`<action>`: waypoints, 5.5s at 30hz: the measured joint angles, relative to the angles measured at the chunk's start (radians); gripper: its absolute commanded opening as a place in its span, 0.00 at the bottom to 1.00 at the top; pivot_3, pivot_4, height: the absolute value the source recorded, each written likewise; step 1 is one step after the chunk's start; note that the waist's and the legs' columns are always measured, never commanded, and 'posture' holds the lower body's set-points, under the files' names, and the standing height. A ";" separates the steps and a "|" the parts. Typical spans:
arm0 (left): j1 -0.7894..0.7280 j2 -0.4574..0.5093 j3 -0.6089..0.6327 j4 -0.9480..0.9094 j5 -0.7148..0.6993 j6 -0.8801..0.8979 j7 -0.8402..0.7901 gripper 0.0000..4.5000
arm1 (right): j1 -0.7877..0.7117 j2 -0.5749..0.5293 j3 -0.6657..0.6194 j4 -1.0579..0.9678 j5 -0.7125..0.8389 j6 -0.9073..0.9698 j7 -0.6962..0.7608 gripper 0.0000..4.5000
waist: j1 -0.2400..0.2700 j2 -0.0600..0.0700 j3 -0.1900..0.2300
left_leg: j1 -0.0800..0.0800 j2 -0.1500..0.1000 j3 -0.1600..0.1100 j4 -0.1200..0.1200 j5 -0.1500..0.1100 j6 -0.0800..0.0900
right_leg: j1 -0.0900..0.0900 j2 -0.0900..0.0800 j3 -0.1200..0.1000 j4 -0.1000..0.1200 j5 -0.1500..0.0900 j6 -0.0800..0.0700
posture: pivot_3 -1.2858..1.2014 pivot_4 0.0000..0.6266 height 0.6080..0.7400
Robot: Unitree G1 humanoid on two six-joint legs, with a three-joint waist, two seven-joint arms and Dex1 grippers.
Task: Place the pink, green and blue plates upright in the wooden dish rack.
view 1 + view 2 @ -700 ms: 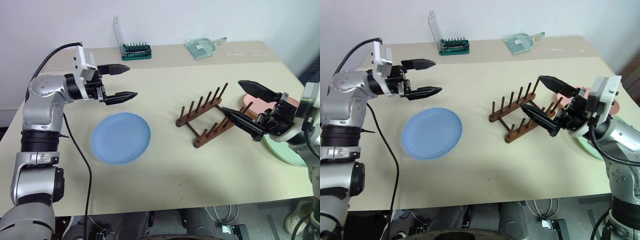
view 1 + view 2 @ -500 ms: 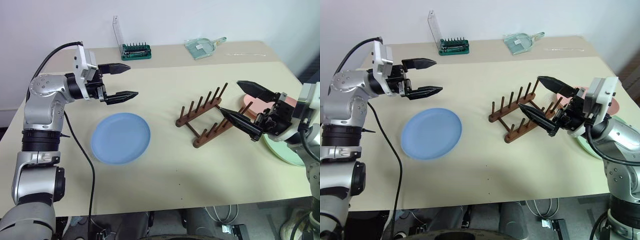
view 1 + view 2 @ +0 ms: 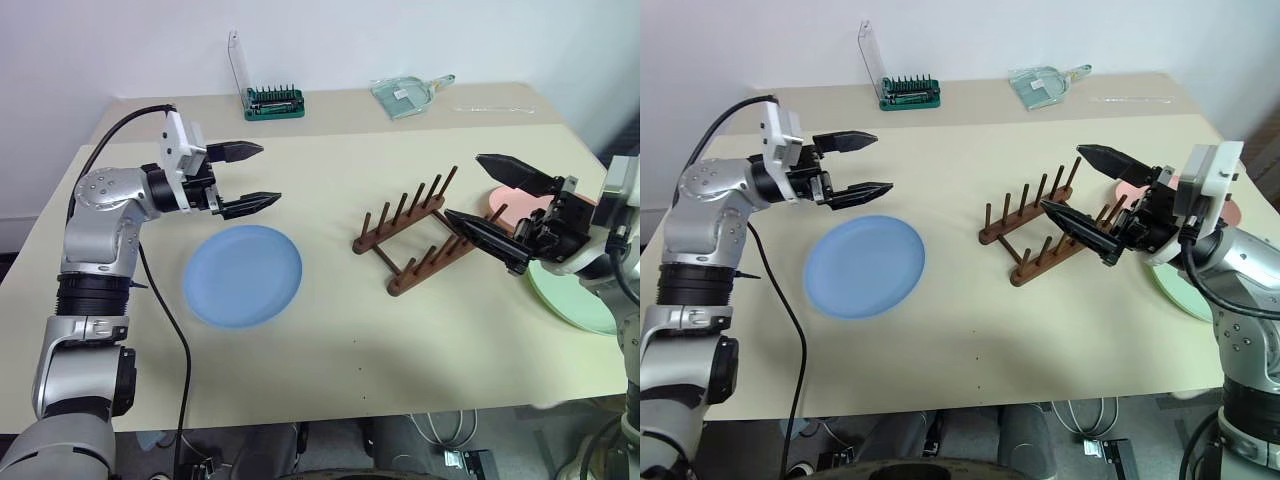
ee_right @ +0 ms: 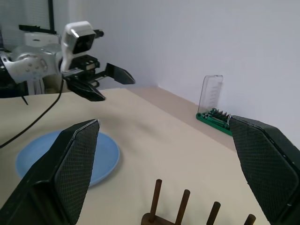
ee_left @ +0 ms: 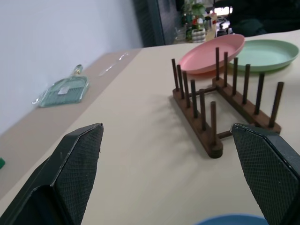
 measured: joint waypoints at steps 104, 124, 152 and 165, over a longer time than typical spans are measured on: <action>-0.123 -0.456 -0.629 0.269 0.417 0.005 0.275 0.17 | 0.457 -0.026 -0.292 -0.072 -0.081 -0.029 0.053 1.00 | 0.029 0.003 -0.002 | 0.004 -0.001 0.003 0.002 -0.005 0.008 | 0.006 -0.001 0.005 -0.002 -0.003 0.005 | 0.52 0.24 1.00; -0.152 -0.384 -0.552 0.183 0.426 0.151 0.098 0.99 | 0.449 -0.030 -0.291 -0.072 -0.075 -0.027 0.059 1.00 | 0.024 0.003 -0.001 | 0.003 -0.001 0.003 0.002 -0.005 0.008 | 0.005 0.000 0.004 -0.001 -0.003 0.005 | 0.52 0.24 1.00; -0.159 -0.438 -0.679 -0.064 0.245 0.465 0.025 0.00 | 0.364 -0.102 0.145 0.238 -0.529 -0.144 0.052 0.01 | 0.030 0.004 -0.002 | 0.004 -0.002 0.005 0.003 -0.003 0.005 | 0.006 0.000 0.007 -0.001 -0.003 0.005 | 0.52 0.24 1.00; -0.181 -0.547 -0.739 0.174 0.501 0.236 0.265 0.00 | 0.172 -0.105 0.261 0.460 -0.716 -0.302 -0.031 0.01 | 0.027 0.004 -0.002 | 0.004 -0.002 0.007 0.002 -0.002 0.003 | 0.004 0.000 0.009 -0.001 -0.003 0.006 | 0.52 0.24 1.00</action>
